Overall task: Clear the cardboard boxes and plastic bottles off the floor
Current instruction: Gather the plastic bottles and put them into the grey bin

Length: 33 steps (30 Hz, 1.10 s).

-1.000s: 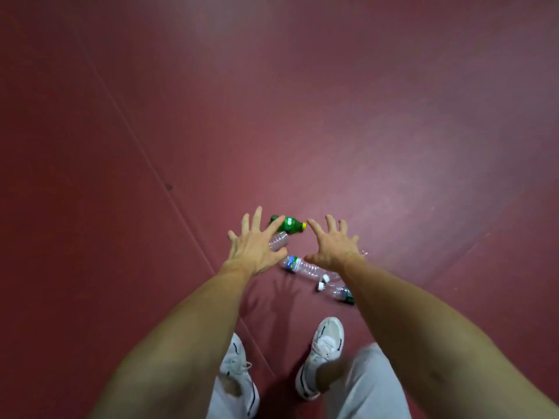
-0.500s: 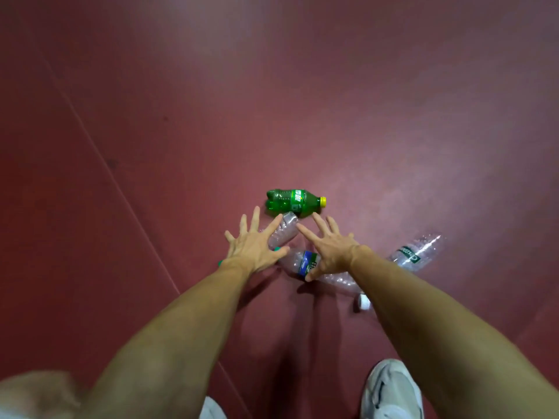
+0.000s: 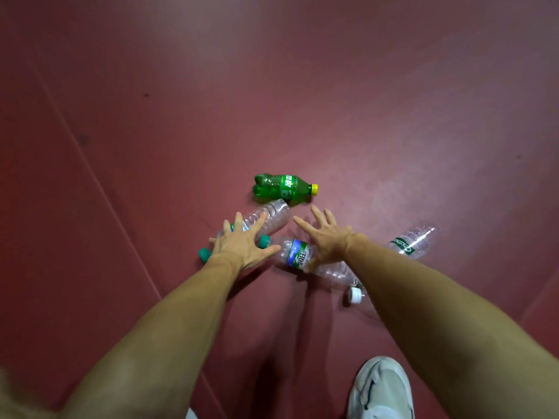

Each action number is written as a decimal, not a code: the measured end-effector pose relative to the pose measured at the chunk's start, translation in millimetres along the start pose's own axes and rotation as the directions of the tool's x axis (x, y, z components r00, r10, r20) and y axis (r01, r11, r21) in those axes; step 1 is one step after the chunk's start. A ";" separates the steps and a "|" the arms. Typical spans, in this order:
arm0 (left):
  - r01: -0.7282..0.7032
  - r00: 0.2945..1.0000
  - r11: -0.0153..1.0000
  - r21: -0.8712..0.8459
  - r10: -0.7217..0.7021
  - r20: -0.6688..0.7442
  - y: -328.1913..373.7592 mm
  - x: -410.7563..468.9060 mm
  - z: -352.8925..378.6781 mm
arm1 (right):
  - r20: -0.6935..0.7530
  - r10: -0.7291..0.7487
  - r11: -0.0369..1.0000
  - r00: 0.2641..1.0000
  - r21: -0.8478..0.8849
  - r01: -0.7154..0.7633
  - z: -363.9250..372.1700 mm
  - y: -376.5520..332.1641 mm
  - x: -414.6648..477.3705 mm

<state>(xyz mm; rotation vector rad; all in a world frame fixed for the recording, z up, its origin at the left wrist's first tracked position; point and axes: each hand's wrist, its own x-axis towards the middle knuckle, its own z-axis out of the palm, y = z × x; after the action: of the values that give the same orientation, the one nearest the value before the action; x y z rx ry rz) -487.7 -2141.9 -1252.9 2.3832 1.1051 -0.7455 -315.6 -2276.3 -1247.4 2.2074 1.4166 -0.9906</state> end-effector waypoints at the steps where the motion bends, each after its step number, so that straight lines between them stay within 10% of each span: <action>1: -0.004 1.000 1.000 0.001 0.004 -0.005 -0.1 -0.3 1.8 | -0.008 0.004 1.000 1.000 -0.014 -0.004 -2.8 0.0 1.5; 23: -0.074 0.994 0.988 0.138 0.062 0.090 -8.7 2.7 -10.3 | -0.241 0.356 0.915 0.903 0.288 -0.284 -13.7 5.4 4.7; 33: -0.071 0.993 0.988 0.136 0.056 0.108 -11.3 -3.6 -15.1 | -0.143 0.159 0.986 0.977 0.073 -0.150 -8.5 -15.7 8.4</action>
<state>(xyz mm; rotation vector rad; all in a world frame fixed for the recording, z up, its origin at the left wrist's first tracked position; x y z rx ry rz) -494.0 -2128.6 -1240.5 2.4509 0.9587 -0.9418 -324.2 -2258.6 -1246.0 2.4394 1.2660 -0.8426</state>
